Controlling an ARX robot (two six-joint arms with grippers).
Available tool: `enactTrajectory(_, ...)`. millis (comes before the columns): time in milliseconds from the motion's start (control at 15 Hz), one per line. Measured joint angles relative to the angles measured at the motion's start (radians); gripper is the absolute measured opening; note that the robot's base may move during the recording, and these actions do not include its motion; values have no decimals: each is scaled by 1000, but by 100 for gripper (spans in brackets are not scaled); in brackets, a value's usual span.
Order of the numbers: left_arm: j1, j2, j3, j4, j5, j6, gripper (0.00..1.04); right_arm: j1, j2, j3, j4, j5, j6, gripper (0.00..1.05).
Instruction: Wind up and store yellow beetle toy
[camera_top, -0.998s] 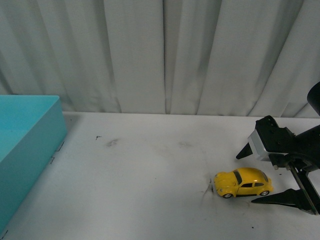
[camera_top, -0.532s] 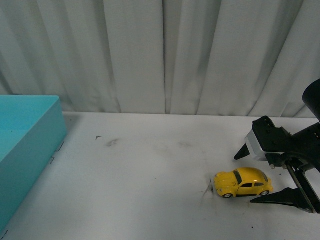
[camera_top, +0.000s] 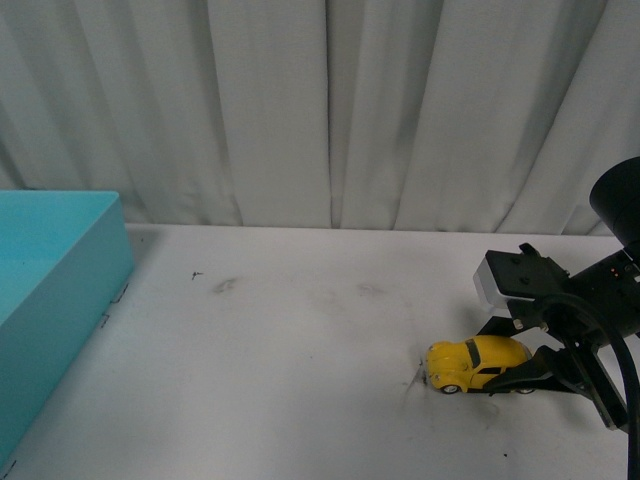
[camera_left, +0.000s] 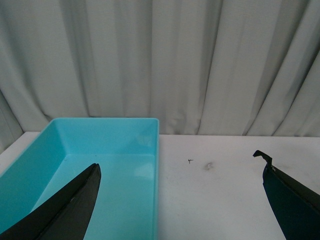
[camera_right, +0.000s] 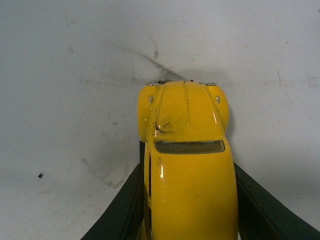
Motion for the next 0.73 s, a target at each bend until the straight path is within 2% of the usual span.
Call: enactTrajectory(732,0,0,0,0,0,0,98,-74,-1,-52,35,-13,-7,42)
